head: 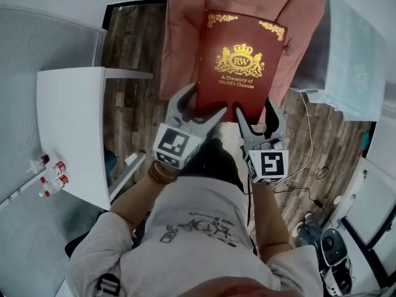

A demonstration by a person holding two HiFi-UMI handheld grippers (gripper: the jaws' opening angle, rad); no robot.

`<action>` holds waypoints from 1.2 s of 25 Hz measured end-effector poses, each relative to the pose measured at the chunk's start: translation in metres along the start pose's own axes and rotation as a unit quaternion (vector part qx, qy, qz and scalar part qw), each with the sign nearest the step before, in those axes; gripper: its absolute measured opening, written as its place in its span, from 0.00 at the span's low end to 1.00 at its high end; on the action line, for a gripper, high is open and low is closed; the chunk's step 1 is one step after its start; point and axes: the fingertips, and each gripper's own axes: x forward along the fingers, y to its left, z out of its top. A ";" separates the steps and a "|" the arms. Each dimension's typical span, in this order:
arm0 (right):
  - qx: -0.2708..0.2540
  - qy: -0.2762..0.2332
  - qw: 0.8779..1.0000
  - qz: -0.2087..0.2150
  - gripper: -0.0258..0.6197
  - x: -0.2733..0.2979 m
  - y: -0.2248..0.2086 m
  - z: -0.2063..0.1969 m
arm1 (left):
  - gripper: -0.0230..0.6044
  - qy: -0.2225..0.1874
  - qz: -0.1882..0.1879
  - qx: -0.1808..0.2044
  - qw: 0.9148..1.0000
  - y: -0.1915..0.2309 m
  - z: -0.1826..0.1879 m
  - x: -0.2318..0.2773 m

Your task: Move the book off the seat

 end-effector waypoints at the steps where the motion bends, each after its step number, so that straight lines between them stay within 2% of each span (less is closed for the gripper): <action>1: -0.004 -0.006 1.000 -0.002 0.52 -0.012 0.005 0.011 | 0.62 -0.003 0.001 0.006 1.000 -0.009 0.011 -0.010; 4: -0.017 -0.030 0.999 -0.009 0.52 -0.043 0.023 0.042 | 0.62 -0.020 0.001 0.024 1.000 -0.029 0.039 -0.042; 9: -0.027 -0.062 0.997 -0.020 0.52 -0.066 0.025 0.092 | 0.62 -0.031 -0.006 0.056 0.998 -0.044 0.087 -0.058; 13: -0.042 -0.077 0.996 -0.028 0.52 -0.092 0.042 0.117 | 0.62 -0.048 -0.016 0.068 0.996 -0.058 0.114 -0.085; 18: -0.076 -0.089 0.993 -0.029 0.51 -0.128 0.069 0.137 | 0.62 -0.072 -0.013 0.068 0.995 -0.081 0.125 -0.125; 23: -0.070 -0.123 0.989 -0.043 0.51 -0.143 0.075 0.157 | 0.62 -0.074 -0.021 0.063 0.995 -0.090 0.136 -0.136; 30: -0.063 -0.125 0.985 -0.097 0.51 -0.156 0.079 0.155 | 0.62 -0.073 -0.071 0.068 0.992 -0.098 0.137 -0.135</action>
